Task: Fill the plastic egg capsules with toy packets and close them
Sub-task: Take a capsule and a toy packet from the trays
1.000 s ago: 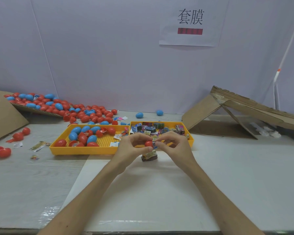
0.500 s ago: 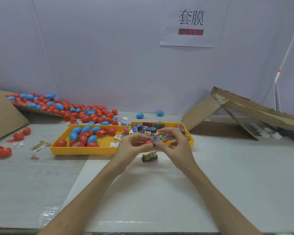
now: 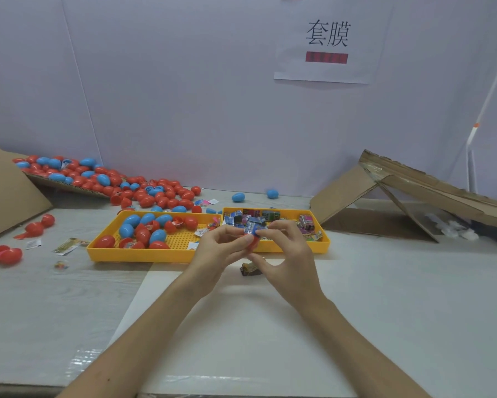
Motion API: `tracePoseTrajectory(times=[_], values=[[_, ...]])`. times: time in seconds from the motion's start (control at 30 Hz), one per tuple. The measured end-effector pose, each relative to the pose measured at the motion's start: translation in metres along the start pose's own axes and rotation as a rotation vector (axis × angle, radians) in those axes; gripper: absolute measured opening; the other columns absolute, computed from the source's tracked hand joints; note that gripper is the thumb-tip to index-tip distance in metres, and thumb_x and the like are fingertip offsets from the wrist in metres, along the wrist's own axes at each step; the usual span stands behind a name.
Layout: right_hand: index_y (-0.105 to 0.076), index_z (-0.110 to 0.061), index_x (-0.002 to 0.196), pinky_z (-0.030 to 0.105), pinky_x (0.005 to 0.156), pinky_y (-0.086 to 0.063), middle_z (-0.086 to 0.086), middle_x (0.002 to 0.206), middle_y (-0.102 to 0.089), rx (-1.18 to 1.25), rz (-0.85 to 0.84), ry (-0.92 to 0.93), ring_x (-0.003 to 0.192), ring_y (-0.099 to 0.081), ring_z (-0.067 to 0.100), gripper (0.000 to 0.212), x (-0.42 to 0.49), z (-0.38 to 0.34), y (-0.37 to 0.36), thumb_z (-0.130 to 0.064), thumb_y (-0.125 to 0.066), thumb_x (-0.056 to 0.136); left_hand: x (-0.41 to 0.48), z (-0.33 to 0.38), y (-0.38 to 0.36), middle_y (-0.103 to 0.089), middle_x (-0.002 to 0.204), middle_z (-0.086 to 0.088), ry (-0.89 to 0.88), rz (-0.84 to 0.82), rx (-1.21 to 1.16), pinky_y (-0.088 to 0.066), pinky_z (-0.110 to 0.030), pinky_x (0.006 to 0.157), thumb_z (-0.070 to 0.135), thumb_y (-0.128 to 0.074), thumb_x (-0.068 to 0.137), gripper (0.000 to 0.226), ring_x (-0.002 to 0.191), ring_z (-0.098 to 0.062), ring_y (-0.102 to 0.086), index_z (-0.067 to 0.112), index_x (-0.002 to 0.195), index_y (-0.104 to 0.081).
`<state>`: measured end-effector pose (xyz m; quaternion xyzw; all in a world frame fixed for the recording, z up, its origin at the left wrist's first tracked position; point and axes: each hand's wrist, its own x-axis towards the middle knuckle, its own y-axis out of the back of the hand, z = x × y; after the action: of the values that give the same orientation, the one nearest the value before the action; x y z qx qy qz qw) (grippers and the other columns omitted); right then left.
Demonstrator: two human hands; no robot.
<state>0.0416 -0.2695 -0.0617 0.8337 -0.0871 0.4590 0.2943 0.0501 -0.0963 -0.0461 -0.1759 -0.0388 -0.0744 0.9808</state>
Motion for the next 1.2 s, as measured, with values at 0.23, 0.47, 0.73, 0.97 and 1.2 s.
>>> tracePoseTrajectory(times=[0.23,0.47,0.73,0.97,1.2], values=[[-0.072,-0.005,0.112,0.036,0.085,-0.056,0.007,0.107,-0.063,-0.049,0.102,0.064,0.099,-0.065,0.02,0.03,-0.002,-0.009,-0.011,-0.007,-0.078,0.083,-0.004,0.0,-0.004,-0.075,0.108,-0.018,0.096,-0.046,-0.274,-0.06,-0.025,0.076,0.011,-0.079,0.076,0.023,0.103,-0.027,-0.074,0.004,0.096,-0.068],[-0.074,-0.003,0.111,0.043,0.079,-0.058,0.007,0.104,-0.066,-0.074,0.133,0.139,0.097,-0.067,0.022,0.027,-0.003,-0.006,-0.01,-0.005,-0.074,0.085,-0.004,0.0,-0.006,-0.074,0.116,-0.016,0.171,-0.094,-0.291,-0.06,-0.028,0.08,0.014,-0.077,0.081,0.036,0.106,-0.026,-0.073,0.002,0.113,-0.065],[-0.068,-0.011,0.123,0.02,0.098,-0.047,-0.003,0.115,-0.069,0.022,0.117,-0.027,0.111,-0.06,0.005,0.039,0.0,-0.003,-0.006,-0.012,-0.077,0.086,-0.006,0.002,-0.005,-0.069,0.123,-0.014,0.229,-0.144,-0.349,-0.058,-0.026,0.085,0.022,-0.076,0.086,0.04,0.105,-0.019,-0.071,0.005,0.122,-0.071],[-0.074,-0.005,0.11,0.01,0.095,-0.044,0.0,0.106,-0.069,0.001,0.17,0.019,0.103,-0.06,0.001,0.028,-0.001,0.003,-0.007,-0.008,-0.078,0.083,-0.007,0.002,-0.005,-0.069,0.127,-0.013,0.249,-0.227,-0.333,-0.056,-0.028,0.093,0.026,-0.082,0.081,0.039,0.116,-0.021,-0.068,0.009,0.116,-0.076],[-0.07,-0.014,0.123,0.014,0.098,-0.043,-0.005,0.115,-0.069,0.034,0.117,-0.024,0.112,-0.061,0.005,0.035,0.0,-0.001,-0.006,-0.016,-0.074,0.088,-0.008,0.002,-0.007,-0.064,0.136,-0.013,0.285,-0.255,-0.3,-0.057,-0.033,0.093,0.028,-0.064,0.098,0.04,0.119,-0.022,-0.067,0.006,0.131,-0.066]])
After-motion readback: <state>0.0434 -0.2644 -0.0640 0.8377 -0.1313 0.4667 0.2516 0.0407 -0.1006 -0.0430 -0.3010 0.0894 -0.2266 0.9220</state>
